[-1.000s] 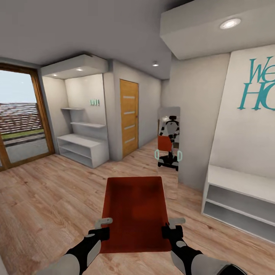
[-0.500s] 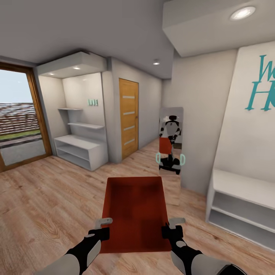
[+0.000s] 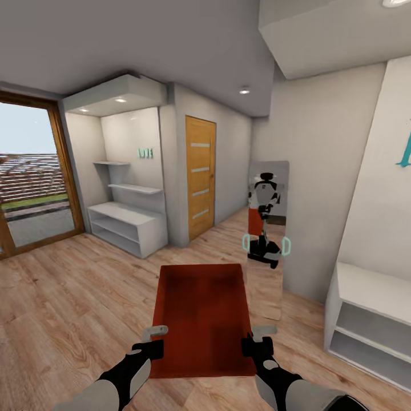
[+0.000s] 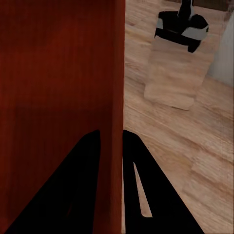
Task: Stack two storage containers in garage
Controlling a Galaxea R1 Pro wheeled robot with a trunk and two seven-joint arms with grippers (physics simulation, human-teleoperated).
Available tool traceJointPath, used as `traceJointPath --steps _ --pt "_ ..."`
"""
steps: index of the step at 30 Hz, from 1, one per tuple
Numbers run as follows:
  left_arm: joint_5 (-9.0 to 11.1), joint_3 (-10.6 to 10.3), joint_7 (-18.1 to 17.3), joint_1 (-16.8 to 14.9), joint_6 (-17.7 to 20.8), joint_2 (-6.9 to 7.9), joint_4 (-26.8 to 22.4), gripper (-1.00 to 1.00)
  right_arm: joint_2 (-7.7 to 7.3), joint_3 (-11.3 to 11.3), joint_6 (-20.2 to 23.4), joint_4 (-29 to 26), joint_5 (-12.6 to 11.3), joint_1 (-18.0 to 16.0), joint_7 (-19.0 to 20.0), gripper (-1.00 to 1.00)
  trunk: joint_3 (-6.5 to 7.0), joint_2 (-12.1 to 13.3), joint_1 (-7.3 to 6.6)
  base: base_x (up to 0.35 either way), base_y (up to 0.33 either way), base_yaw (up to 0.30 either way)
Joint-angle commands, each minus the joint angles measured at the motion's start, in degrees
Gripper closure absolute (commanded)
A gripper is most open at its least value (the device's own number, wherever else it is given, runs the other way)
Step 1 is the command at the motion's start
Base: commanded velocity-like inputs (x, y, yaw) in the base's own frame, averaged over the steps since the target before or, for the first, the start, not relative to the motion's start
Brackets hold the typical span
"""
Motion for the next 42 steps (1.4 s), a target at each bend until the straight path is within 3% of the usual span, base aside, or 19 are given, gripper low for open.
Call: traceJointPath --steps 1,18,42 --pt "-0.5 0.9 1.2 0.0 0.2 0.15 -0.2 1.00 0.02 -3.2 0.1 -0.1 0.3 0.0 0.0 1.00 -0.10 -0.1 0.05 0.323 0.000 0.273" --pt "-0.5 0.9 1.2 0.0 0.2 0.15 -0.2 1.00 0.01 -3.2 0.0 -0.1 0.3 0.0 0.0 1.00 -0.10 -0.1 0.05 0.323 0.000 0.266" --pt "-0.5 1.0 1.2 0.0 0.2 0.15 -0.2 1.00 0.01 -3.2 0.1 -0.1 0.3 0.0 0.0 1.00 -0.10 -0.1 0.05 0.323 0.000 0.006"
